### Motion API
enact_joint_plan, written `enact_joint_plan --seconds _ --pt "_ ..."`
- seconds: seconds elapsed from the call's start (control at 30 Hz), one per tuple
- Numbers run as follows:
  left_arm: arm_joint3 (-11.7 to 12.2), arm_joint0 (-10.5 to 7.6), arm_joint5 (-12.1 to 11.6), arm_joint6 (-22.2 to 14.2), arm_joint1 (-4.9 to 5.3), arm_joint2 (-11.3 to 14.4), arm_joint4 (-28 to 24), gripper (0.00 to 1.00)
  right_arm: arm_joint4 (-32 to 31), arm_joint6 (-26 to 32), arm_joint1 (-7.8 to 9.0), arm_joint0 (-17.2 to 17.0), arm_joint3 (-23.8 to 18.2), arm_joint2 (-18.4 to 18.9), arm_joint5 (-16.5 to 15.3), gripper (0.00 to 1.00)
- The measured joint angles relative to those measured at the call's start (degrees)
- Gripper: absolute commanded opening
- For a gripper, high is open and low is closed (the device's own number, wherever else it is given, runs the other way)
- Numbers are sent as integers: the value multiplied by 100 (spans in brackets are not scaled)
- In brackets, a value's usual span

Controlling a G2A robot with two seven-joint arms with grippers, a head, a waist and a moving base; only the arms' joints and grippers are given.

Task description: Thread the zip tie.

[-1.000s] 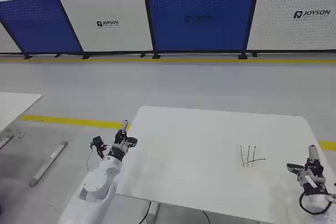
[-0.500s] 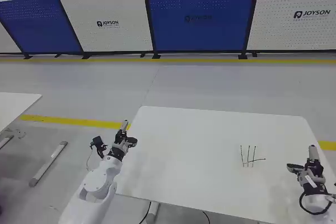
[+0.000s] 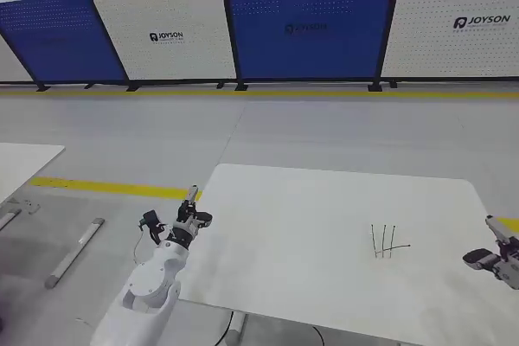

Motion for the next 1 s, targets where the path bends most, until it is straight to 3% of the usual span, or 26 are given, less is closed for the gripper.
enact_joint_plan --seconds 0.47,0.63,0.8,0.87,1.0 --pt "0 0 0 0 0 0 0 100 -28 28 13 25 -7 17 -29 100" --pt "0 0 0 0 0 0 0 100 -336 1239 179 736 646 135 -835 100" --pt "0 0 0 0 0 0 0 100 -735 2693 344 1461 1236 -125 -1453 100" --pt "0 0 0 0 0 0 0 100 -956 3019 394 1842 1594 -361 -1465 100" --pt "0 0 0 0 0 0 0 100 -1545 2700 414 2455 2123 -929 -1325 100"
